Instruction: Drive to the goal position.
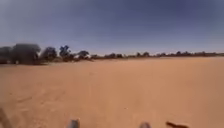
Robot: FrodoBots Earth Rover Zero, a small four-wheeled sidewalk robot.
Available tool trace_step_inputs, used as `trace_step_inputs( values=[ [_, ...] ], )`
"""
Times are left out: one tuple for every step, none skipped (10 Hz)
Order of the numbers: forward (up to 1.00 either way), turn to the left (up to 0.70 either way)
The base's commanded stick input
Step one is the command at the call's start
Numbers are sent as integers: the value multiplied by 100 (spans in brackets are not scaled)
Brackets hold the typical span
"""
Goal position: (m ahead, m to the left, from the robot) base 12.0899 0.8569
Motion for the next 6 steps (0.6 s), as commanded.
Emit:
trace_step_inputs(
  values=[
    [50, -1],
    [50, -1],
    [50, -1],
    [50, -1],
    [50, -1],
    [50, -1]
  ],
)
